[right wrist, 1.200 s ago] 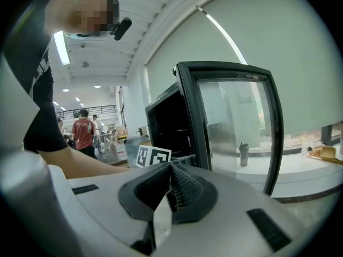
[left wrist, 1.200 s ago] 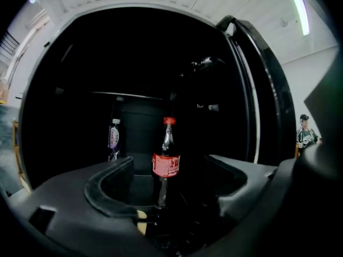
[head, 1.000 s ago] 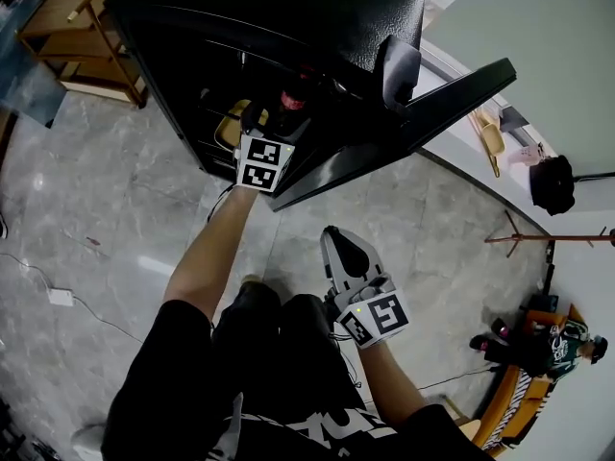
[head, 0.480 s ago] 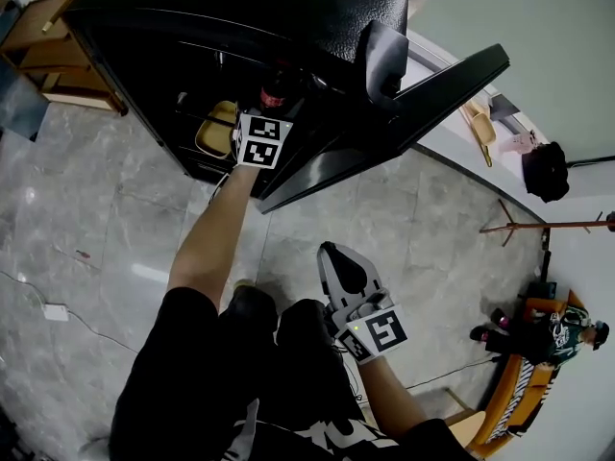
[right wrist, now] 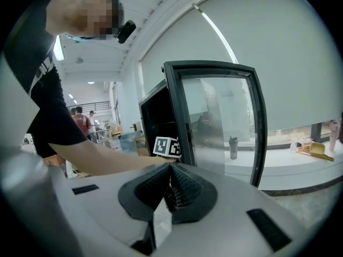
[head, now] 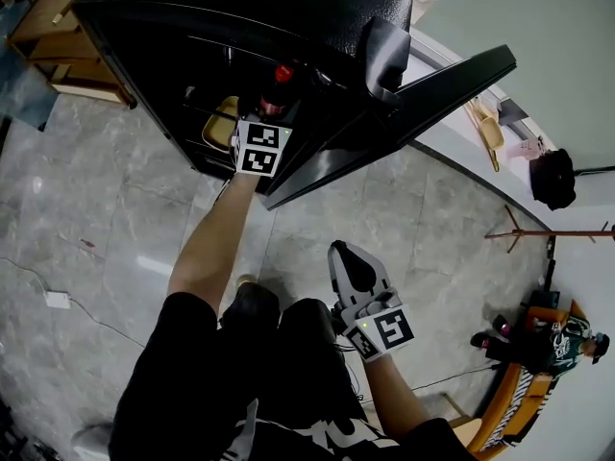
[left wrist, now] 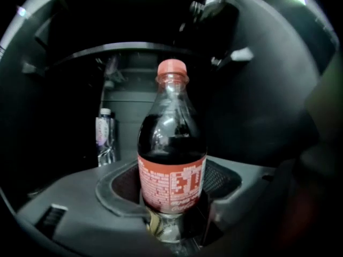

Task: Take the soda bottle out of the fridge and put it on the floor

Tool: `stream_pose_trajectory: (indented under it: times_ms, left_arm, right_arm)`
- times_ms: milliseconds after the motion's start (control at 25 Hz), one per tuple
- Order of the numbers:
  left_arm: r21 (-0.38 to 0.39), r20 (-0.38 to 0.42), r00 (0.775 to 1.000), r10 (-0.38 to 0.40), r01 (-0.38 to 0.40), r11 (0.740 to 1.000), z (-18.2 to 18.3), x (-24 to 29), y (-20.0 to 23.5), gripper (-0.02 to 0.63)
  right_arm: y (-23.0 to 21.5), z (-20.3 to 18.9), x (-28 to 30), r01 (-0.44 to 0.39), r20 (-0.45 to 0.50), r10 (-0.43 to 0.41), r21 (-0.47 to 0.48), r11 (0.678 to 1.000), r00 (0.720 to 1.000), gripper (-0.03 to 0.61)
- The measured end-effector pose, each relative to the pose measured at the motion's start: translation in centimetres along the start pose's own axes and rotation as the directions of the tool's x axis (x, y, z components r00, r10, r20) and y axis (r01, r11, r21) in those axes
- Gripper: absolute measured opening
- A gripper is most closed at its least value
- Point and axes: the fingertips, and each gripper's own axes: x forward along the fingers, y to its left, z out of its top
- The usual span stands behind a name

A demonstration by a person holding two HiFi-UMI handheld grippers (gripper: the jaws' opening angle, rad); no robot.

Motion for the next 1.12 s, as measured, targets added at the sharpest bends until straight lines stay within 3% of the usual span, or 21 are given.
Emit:
stream_pose_trajectory:
  times_ms: [520, 840, 1120]
  left_arm:
    - [-0.048, 0.0, 0.994, 0.111, -0.111, 0.993, -1.3, -16.9, 4.1, 0.313]
    - [-0.053, -0.047, 0.944, 0.326, -0.329, 0.943, -6.0, -30.2, 10.9, 0.313]
    - [-0.078, -0.04, 0.897, 0.441, -0.443, 0.893, -11.1, -37.1, 13.4, 0.313]
  right_arm:
    - [4.3, -1.7, 3.6, -0.221, -0.052, 0.219, -0.033, 0.975, 0.974, 0.025]
    - [11.7, -4.9, 8.8, -0.439, -0.082, 0.434, -0.065, 0.896, 0.897, 0.025]
    - [15.7, -10.7, 12.0, -0.564, -0.121, 0.553, -0.091, 0.821, 0.825, 0.025]
